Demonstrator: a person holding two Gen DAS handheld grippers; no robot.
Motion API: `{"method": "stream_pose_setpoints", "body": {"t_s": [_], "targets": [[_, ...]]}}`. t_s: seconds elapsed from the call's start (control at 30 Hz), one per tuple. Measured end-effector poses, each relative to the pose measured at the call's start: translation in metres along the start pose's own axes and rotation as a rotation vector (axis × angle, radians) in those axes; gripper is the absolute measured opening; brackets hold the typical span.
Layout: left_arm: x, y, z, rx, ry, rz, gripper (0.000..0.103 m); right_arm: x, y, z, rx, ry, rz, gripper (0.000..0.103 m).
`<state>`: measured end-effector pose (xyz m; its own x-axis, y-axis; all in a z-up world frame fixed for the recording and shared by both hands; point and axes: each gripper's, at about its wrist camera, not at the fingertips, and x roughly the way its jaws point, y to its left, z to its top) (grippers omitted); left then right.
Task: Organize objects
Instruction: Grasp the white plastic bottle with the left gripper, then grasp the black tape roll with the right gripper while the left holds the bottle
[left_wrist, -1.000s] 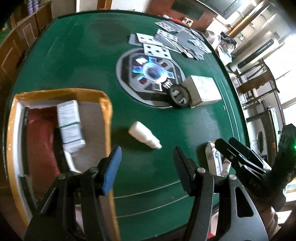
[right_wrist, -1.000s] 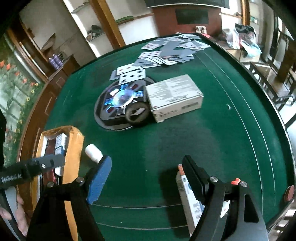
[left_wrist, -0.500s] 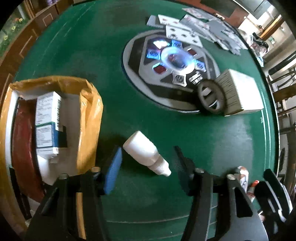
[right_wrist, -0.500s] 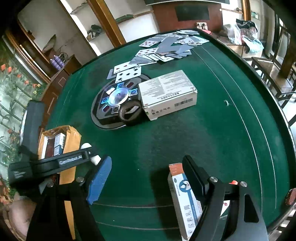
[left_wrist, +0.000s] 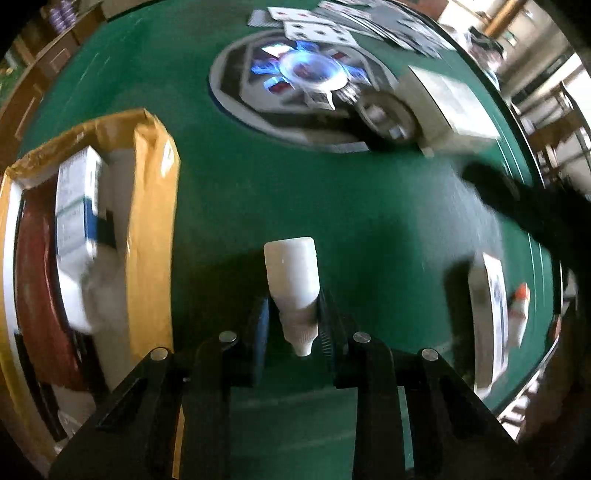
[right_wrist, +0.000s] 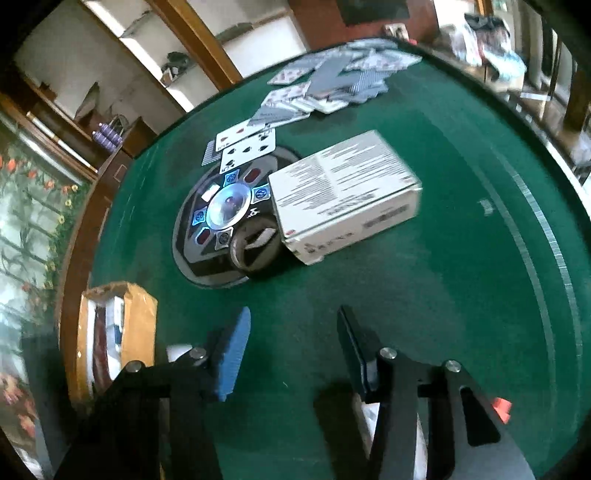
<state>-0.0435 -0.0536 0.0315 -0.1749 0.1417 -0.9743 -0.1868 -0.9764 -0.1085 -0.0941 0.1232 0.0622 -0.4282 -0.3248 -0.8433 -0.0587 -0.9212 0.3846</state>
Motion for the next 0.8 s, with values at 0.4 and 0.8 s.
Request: {"method": "stream_pose_setpoints", "body": {"t_s": [0.4,0.8], "targets": [[-0.006,0.014,-0.028,0.008,0.017,-0.036,0.024,0.059,0.016,0.035,0.072,0.006,-0.051,0.035],[-0.007,0.026,-0.031,0.002,0.024,-0.083,0.025,0.028,0.018,-0.016,-0.211,0.1,-0.053,0.006]]}}
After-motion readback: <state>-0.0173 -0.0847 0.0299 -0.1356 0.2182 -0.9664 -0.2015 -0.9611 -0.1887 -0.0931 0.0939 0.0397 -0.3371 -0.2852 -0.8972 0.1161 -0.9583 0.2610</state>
